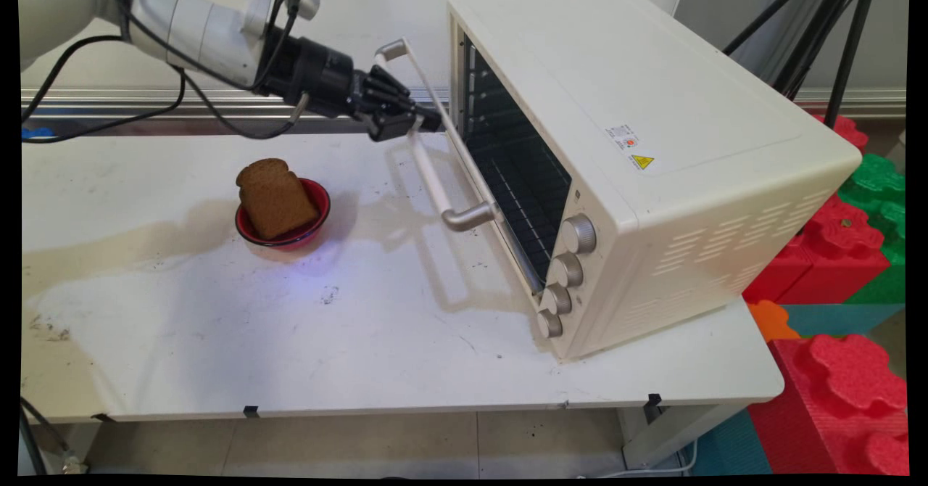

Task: Open the oven

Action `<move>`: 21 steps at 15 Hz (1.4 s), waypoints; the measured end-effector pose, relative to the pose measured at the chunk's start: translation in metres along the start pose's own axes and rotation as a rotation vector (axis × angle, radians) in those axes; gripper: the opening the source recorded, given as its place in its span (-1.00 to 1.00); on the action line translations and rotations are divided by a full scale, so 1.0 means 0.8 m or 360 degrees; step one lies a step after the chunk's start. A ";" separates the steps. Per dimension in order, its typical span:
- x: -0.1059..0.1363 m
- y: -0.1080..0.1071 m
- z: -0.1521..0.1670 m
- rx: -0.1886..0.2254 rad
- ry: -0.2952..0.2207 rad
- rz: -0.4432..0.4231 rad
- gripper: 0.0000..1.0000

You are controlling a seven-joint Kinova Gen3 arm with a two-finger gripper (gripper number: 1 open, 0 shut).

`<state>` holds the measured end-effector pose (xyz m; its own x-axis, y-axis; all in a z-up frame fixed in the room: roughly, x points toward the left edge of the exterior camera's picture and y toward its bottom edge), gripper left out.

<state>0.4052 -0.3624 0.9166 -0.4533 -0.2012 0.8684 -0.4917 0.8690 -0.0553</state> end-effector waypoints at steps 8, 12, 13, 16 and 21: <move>-0.044 0.012 -0.021 -0.0039 -0.0097 0.0019 -1.00; -0.063 0.014 -0.030 -0.0052 -0.0137 0.0026 -1.00; -0.069 0.015 -0.032 -0.0055 -0.0149 0.0025 -1.00; -0.085 0.018 -0.037 -0.0061 -0.0181 0.0021 -1.00; -0.114 0.023 -0.043 -0.0069 -0.0231 0.0007 -1.00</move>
<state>0.4629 -0.3130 0.8535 -0.5595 -0.2581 0.7876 -0.4584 0.8881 -0.0346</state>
